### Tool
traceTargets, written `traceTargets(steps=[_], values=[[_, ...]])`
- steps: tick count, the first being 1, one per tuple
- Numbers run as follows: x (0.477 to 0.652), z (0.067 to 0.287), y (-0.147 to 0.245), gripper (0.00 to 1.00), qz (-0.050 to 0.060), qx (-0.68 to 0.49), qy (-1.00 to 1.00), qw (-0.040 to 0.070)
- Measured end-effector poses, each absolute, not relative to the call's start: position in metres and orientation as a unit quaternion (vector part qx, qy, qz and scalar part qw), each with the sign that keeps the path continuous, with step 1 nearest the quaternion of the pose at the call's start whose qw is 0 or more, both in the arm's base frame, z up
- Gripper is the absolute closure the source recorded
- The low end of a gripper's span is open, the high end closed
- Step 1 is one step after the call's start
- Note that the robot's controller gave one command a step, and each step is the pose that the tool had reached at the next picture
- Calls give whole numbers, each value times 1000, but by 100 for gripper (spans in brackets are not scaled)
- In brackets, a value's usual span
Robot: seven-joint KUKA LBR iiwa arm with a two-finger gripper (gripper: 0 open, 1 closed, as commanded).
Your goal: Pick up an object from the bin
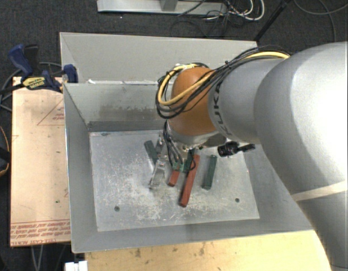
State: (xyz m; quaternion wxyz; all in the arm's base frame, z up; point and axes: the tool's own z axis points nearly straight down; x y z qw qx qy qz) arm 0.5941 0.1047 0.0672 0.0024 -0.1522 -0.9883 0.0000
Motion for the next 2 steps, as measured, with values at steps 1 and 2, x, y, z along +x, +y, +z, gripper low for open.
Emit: traceTargets(steps=[1,2], values=[[605,101,121,0,-1,-279,-960,-2],[616,110,105,0,-1,-400,-917,-1]])
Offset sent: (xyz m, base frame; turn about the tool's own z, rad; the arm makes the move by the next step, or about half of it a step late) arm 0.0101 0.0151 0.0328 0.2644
